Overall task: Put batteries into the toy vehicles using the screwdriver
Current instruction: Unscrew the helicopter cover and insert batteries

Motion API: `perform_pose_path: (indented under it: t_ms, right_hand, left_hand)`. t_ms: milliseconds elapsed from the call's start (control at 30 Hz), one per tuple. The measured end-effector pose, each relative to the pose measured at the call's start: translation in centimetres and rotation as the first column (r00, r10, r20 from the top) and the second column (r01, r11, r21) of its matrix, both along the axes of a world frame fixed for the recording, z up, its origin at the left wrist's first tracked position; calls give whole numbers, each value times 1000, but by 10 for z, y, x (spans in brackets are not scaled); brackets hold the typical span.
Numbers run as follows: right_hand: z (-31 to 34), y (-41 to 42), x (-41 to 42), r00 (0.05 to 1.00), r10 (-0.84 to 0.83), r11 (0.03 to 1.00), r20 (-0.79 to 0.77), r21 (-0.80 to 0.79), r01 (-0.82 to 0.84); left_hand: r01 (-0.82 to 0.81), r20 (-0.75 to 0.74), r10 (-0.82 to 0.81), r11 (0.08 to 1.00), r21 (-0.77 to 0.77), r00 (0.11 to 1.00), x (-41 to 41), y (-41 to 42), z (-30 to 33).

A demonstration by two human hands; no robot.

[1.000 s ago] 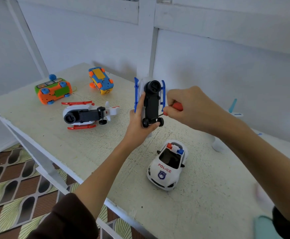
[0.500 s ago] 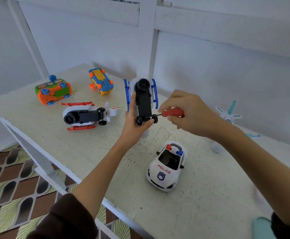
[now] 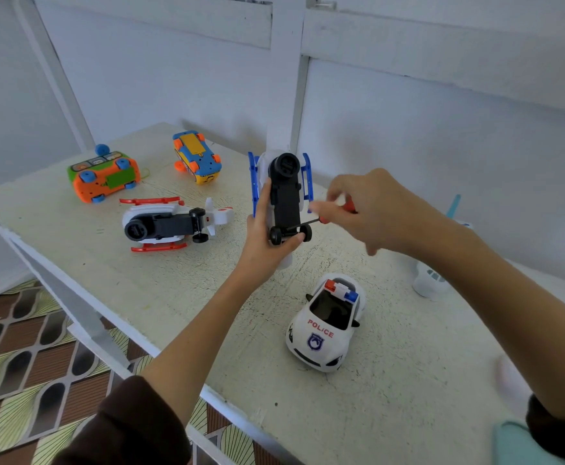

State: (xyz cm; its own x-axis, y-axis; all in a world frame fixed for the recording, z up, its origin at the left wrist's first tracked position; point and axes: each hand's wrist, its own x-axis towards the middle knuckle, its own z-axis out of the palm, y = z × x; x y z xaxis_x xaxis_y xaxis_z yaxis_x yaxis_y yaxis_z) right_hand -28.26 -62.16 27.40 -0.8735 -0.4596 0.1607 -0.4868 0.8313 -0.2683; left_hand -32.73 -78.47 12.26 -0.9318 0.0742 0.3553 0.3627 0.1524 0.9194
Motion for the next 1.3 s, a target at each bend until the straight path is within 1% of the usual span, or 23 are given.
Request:
perform_pose_path:
  t_ms: [33, 67, 100, 133, 200, 267, 300, 367, 400, 467, 500, 533, 600, 733, 933, 1033, 1200, 1300]
  right_hand:
    - [-2, 1, -2, 1000, -16, 998, -22, 58, 17]
    - [-4, 2, -4, 995, 2, 995, -95, 104, 8]
    - [-7, 2, -5, 985, 42, 992, -167, 125, -21]
    - [-9, 3, -6, 975, 89, 993, -203, 93, -72]
    - [-8, 5, -7, 965, 183, 983, -188, 20, -182]
    - [-6, 6, -4, 963, 212, 976, -164, -6, -216]
    - [-5, 6, -1, 972, 187, 981, -140, -25, -192]
    - [-5, 4, 1, 996, 82, 993, -36, -78, -84]
    - [-6, 3, 0, 999, 42, 996, -20, -73, -43]
    - [-10, 4, -4, 993, 34, 999, -111, -14, -36]
    - [-12, 5, -5, 988, 49, 999, -147, -9, -51]
    - [-14, 5, -6, 987, 62, 997, -151, -30, -67]
    - [-16, 6, -6, 989, 81, 994, -122, -65, -89]
    - [-21, 12, -6, 992, 60, 998, -115, 13, -59]
    - [-29, 27, 1, 989, 31, 998, -145, -53, -39]
    - [-35, 28, 0, 988, 38, 997, -151, -61, -48]
    - [-42, 28, -3, 990, 74, 991, -117, -104, -86]
    - [-48, 28, -4, 989, 88, 990, -117, -97, -99]
  left_hand:
    - [-2, 11, 2, 1000, 3, 1000, 0, 0, 1]
    - [-2, 24, 2, 1000, 7, 1000, 1, -1, 2]
    - [2, 33, -2, 1000, 16, 999, 2, -1, 3]
    - [9, 34, -10, 1000, 24, 999, 4, -1, 4]
    - [27, 29, -28, 999, 40, 999, 6, -2, 7]
    - [24, 39, -25, 999, 46, 999, 8, -2, 9]
    - [23, 48, -25, 999, 48, 999, 8, -2, 9]
    - [30, 58, -32, 999, 38, 998, 8, -3, 9]
    - [35, 58, -37, 999, 27, 998, 9, -3, 9]
    - [42, 59, -43, 999, 17, 997, 12, -3, 12]
    - [46, 58, -48, 999, 23, 997, 13, -3, 12]
    - [55, 54, -57, 998, 36, 997, 12, -4, 12]
    - [66, 38, -68, 996, 61, 997, 12, -5, 12]
    - [65, 28, -67, 995, 72, 997, 14, -5, 14]
    - [69, 46, -73, 994, 86, 996, 18, -6, 15]
    - [66, 55, -70, 995, 80, 996, 19, -6, 15]
    - [74, 53, -78, 995, 72, 996, 20, -7, 17]
    - [63, 47, -67, 994, 86, 997, 19, -6, 16]
